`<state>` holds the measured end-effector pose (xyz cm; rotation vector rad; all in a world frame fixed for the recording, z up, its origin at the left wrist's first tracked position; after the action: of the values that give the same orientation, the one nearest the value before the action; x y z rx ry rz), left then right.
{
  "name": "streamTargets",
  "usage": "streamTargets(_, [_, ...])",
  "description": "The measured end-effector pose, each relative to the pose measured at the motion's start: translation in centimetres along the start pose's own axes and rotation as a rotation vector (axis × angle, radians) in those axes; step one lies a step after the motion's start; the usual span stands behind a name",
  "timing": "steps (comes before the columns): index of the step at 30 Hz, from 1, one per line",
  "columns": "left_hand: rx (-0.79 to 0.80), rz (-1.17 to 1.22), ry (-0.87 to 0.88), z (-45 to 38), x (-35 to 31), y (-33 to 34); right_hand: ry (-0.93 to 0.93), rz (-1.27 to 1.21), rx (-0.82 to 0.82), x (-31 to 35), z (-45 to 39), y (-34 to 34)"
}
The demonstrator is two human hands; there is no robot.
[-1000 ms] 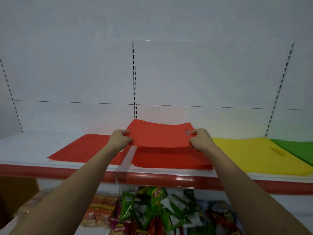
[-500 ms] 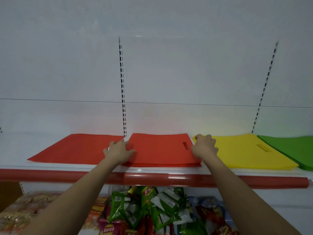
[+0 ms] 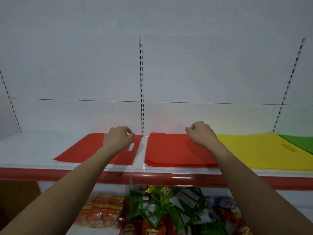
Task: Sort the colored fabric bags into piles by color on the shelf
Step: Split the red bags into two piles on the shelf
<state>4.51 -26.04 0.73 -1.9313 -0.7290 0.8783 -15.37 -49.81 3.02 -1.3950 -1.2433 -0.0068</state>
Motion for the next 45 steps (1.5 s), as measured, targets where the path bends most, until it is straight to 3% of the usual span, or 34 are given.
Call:
streamTargets(12, [-0.03,-0.006,-0.188,-0.7,19.1,-2.2,-0.063,0.015,0.304,11.9,3.7,18.4])
streamTargets(14, [-0.039,-0.023,-0.228,-0.9,21.9,-1.9,-0.053,0.075,0.266,12.6,4.0,20.9])
streamTargets(18, [0.037,-0.037,-0.275,-1.4,26.0,0.3,-0.024,0.241,-0.013,13.1,5.5,23.1])
streamTargets(27, [0.077,-0.093,-0.274,-1.6,26.9,2.3,0.1,0.304,-0.134,12.1,6.4,24.4])
streamTargets(31, [0.107,-0.124,-0.25,-2.0,26.9,2.6,0.13,0.314,-0.107,12.3,6.3,24.1])
streamTargets(39, [0.018,0.096,-0.187,-1.9,27.3,2.5,0.155,0.154,-0.079,11.8,6.6,24.0])
streamTargets(45, [-0.078,0.285,-0.147,-1.4,26.5,1.8,0.063,-0.058,-0.122,12.3,7.5,23.7])
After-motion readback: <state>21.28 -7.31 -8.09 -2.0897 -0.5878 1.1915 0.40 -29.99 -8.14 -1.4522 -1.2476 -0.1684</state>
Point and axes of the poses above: each hand's wrist, its own z-axis away from the middle knuckle, its own y-axis out of the palm, x = y × z, the point moved 7 cm from there along -z, towards the middle knuckle, and after that the axes turned 8 degrees about -z, right-handed, at the moved point
